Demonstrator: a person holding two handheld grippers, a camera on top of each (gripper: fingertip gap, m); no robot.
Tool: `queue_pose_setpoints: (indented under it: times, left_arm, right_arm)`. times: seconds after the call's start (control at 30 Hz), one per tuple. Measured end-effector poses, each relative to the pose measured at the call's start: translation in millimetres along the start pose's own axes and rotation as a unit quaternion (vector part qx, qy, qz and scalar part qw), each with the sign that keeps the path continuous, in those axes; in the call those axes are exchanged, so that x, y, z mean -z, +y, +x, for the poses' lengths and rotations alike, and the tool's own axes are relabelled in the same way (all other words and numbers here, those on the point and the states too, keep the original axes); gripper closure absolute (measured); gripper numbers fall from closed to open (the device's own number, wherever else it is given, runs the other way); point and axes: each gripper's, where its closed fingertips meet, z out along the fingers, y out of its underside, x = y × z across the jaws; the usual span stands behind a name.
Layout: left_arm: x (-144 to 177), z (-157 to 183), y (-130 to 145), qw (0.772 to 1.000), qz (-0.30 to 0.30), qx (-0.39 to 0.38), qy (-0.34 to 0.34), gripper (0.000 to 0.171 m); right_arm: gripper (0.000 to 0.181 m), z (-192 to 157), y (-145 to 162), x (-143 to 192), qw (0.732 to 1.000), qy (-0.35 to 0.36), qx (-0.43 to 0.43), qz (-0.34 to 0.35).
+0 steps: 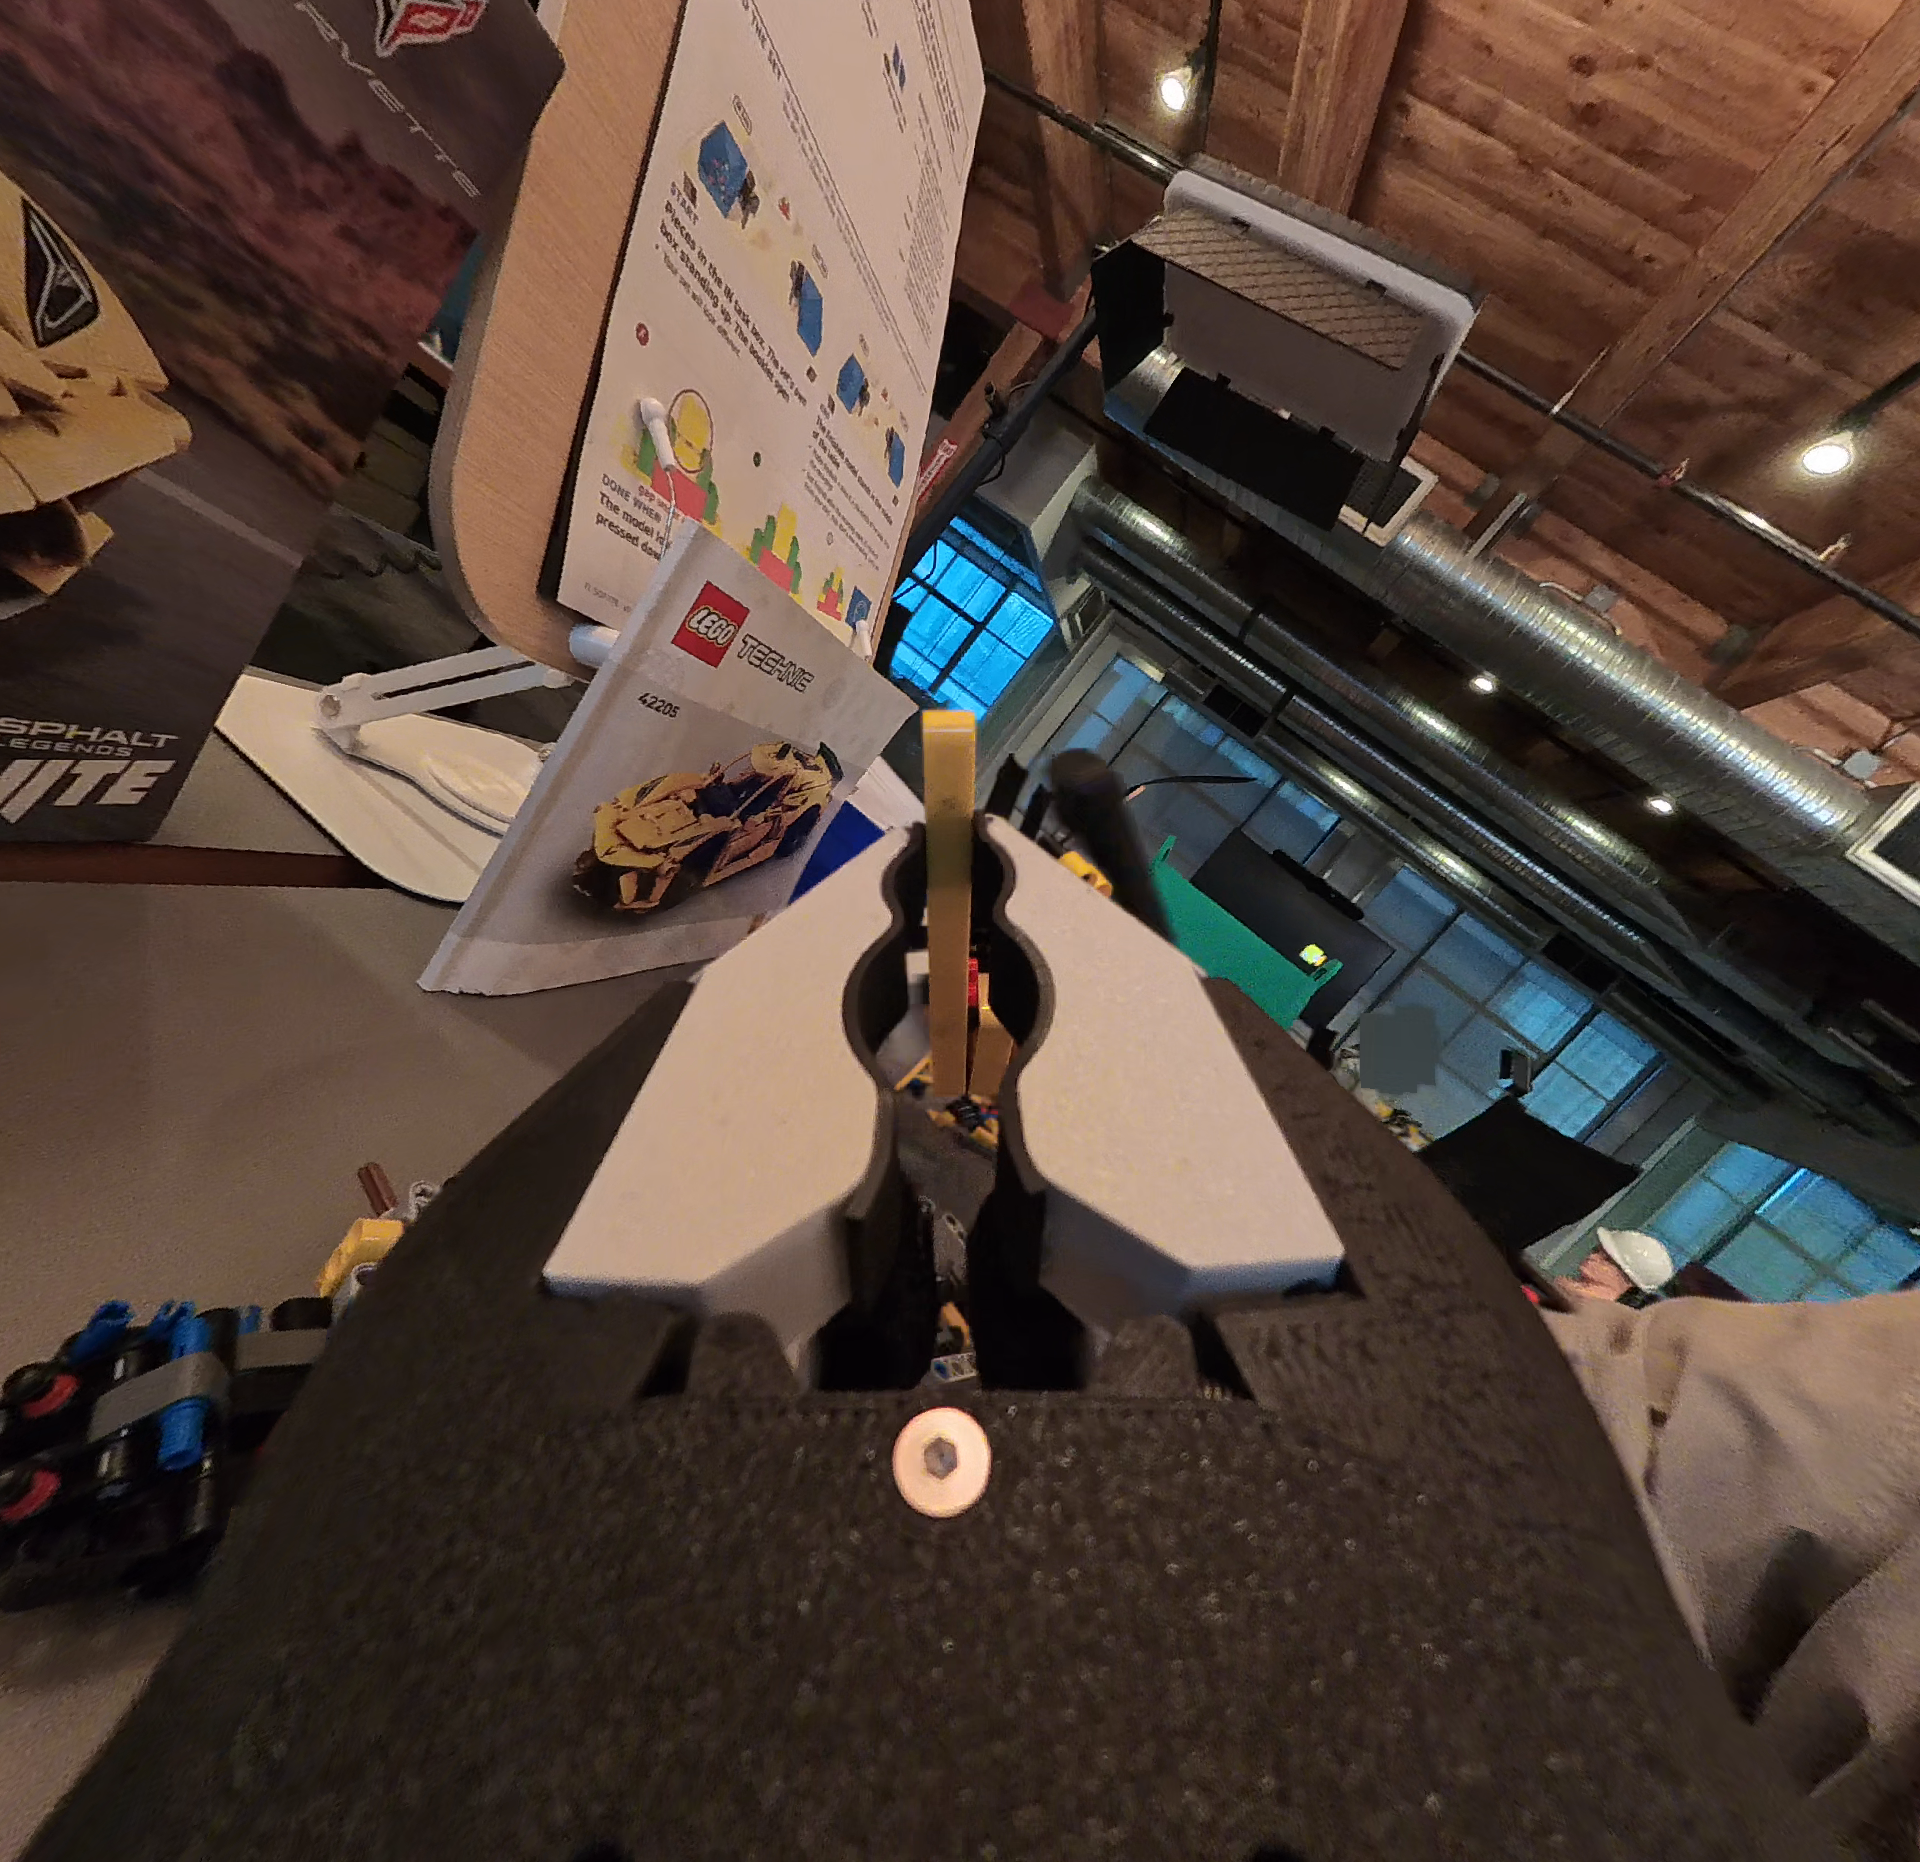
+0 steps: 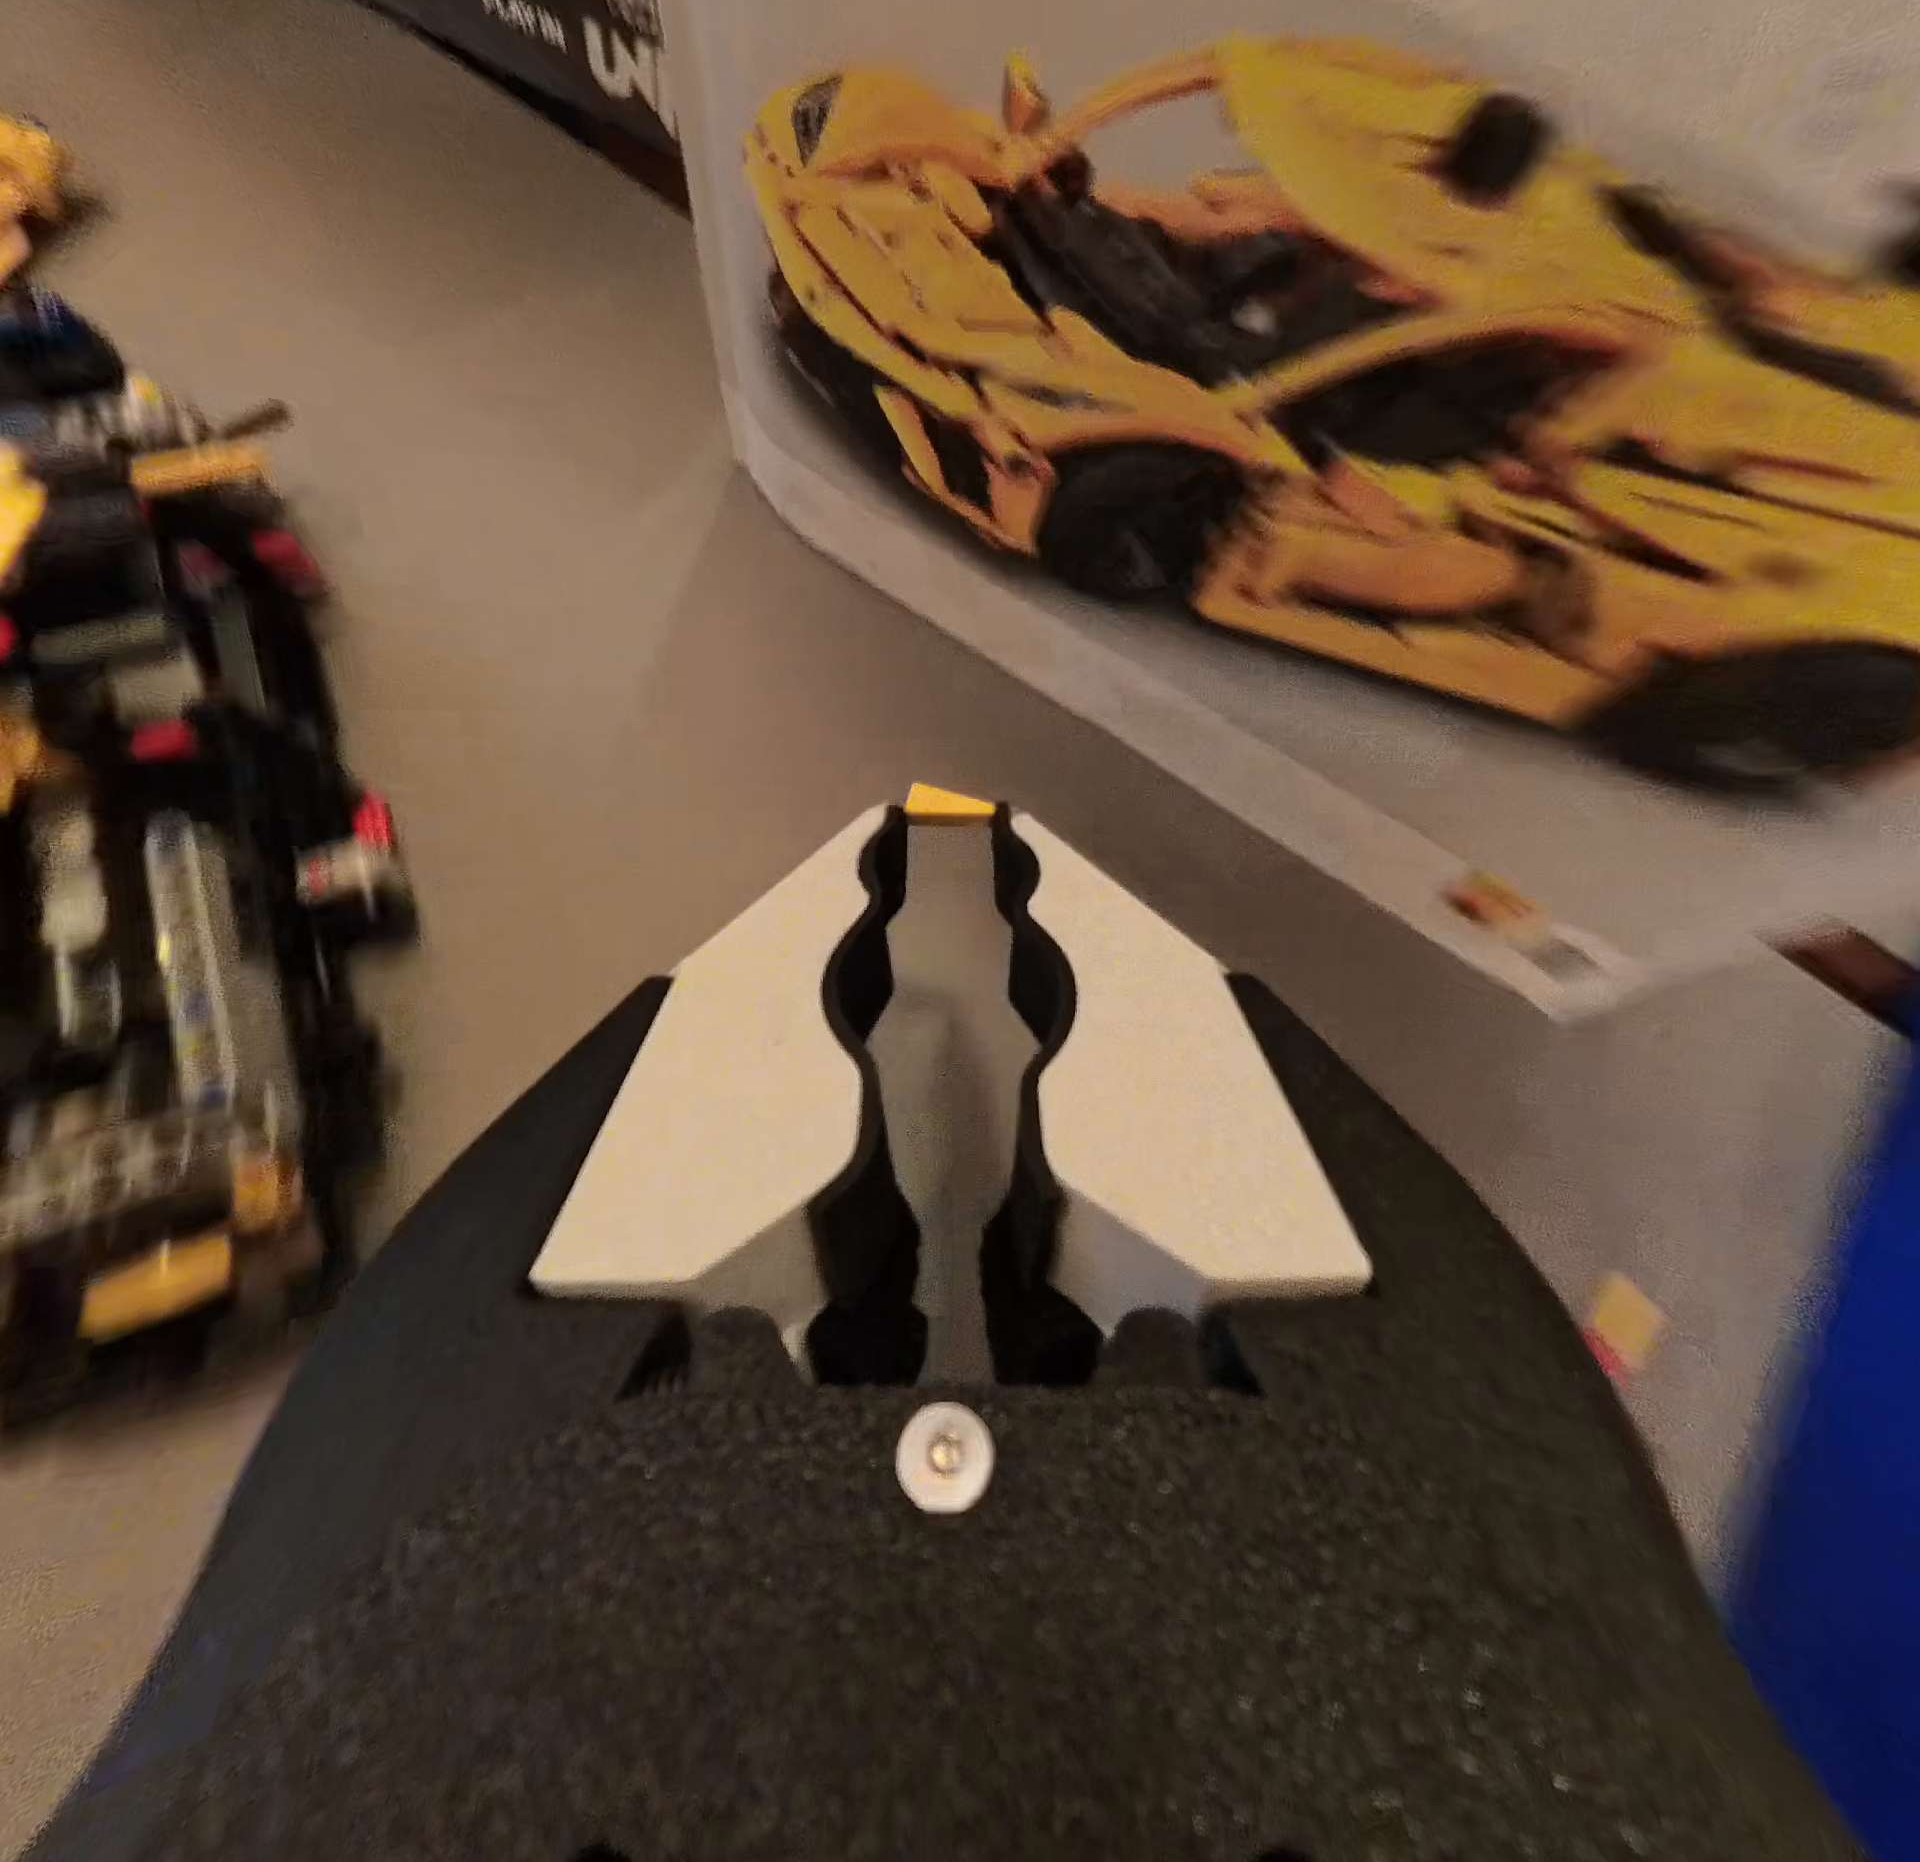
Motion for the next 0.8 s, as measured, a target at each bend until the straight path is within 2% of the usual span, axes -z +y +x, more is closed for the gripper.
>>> queue_pose_setpoints:
  times: [0.07, 0.17, 0.27, 0.33, 0.47, 0.57, 0.7, 0.8]
  left_arm:
    - [-1, 2, -1, 1.000, -0.006, -0.014, -0.006, 0.165]
    - [-7, 9, -6, 0.999, -0.014, -0.038, -0.013, 0.165]
    - [-16, 24, -5, 0.997, -0.034, -0.067, -0.004, 0.165]
    - [-22, 35, -2, 0.995, -0.047, -0.084, 0.001, 0.165]
    - [-29, 60, 0, 0.993, -0.057, -0.106, 0.006, 0.165]
    - [-16, 89, -8, 0.992, -0.053, -0.115, 0.013, 0.165]
    - [42, 116, -26, 0.988, -0.061, -0.140, -0.019, 0.165]
    - [97, 129, -42, 0.980, -0.040, -0.177, -0.085, 0.165]
  right_arm:
    - [0.166, 29, 33, 56, 0.998, 0.046, 0.021, -0.045]
    - [0.166, 56, 99, 125, 0.994, 0.058, -0.010, -0.088]
    - [0.167, 64, 149, 157, 0.994, 0.064, -0.029, -0.089]
    - [0.164, 68, 168, 165, 0.993, 0.075, -0.045, -0.084]
    - [0.143, 69, 171, 172, 0.992, 0.044, -0.115, -0.040]
    - [0.139, 73, 160, 193, 0.993, 0.051, -0.104, -0.014]
    - [0.139, 60, 136, 236, 0.996, 0.066, -0.065, 0.011]
    - [0.139, 35, 107, 245, 0.994, 0.060, -0.067, 0.055]
